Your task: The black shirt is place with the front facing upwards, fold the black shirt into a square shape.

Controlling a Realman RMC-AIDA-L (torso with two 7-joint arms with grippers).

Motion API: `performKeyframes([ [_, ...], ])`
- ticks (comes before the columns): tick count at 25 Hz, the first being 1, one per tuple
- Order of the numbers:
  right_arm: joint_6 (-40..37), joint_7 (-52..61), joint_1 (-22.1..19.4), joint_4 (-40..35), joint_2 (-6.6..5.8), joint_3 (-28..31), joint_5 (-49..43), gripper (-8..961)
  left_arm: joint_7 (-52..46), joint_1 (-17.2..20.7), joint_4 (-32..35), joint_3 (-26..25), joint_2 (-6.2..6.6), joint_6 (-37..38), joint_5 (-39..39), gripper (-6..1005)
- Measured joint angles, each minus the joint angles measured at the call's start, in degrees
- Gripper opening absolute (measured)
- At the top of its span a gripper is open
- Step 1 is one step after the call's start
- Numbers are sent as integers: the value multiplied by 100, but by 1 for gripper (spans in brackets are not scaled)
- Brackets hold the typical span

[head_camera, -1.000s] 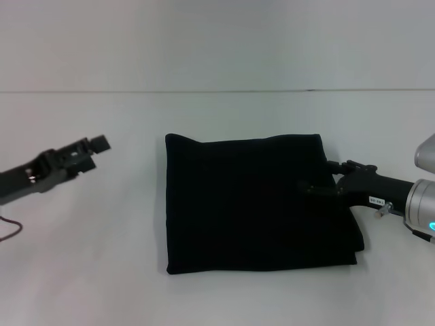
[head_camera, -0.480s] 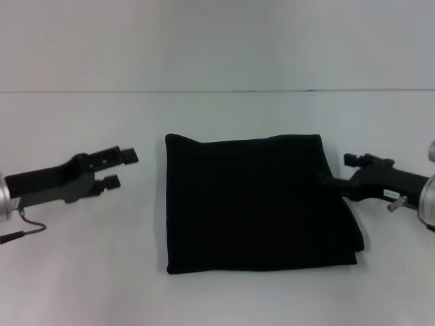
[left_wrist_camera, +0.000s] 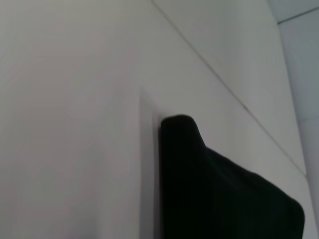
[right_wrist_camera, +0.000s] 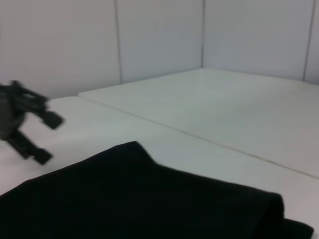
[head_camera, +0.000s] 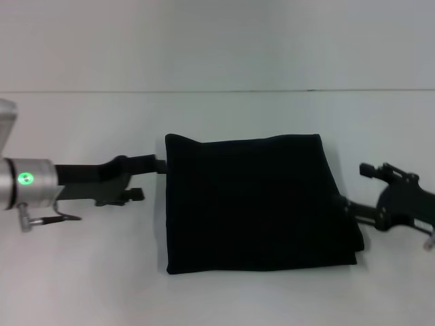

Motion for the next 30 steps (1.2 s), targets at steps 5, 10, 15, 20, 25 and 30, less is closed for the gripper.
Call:
performKeyframes([
  [5, -271, -193, -245, 41, 6, 89, 3, 910, -70, -183, -169, 183, -87, -205, 36, 872],
  [10, -365, -207, -342, 74, -4, 115, -16, 910, -98, -191, -200, 290, -138, -497, 40, 870],
  [15, -384, -209, -358, 74, -5, 117, -25, 910, -102, -249, -212, 326, -218, -536, 43, 868],
  [20, -419, -211, -360, 74, -5, 111, -29, 910, -104, -355, -212, 424, -306, -490, 47, 866],
  [25, -445, -213, -362, 74, -4, 115, -33, 910, -6, -411, -119, 575, -368, -547, 48, 864],
  [30, -456, -184, -341, 74, 4, 116, -28, 909, 241, -396, -12, 622, -388, -685, 48, 861],
])
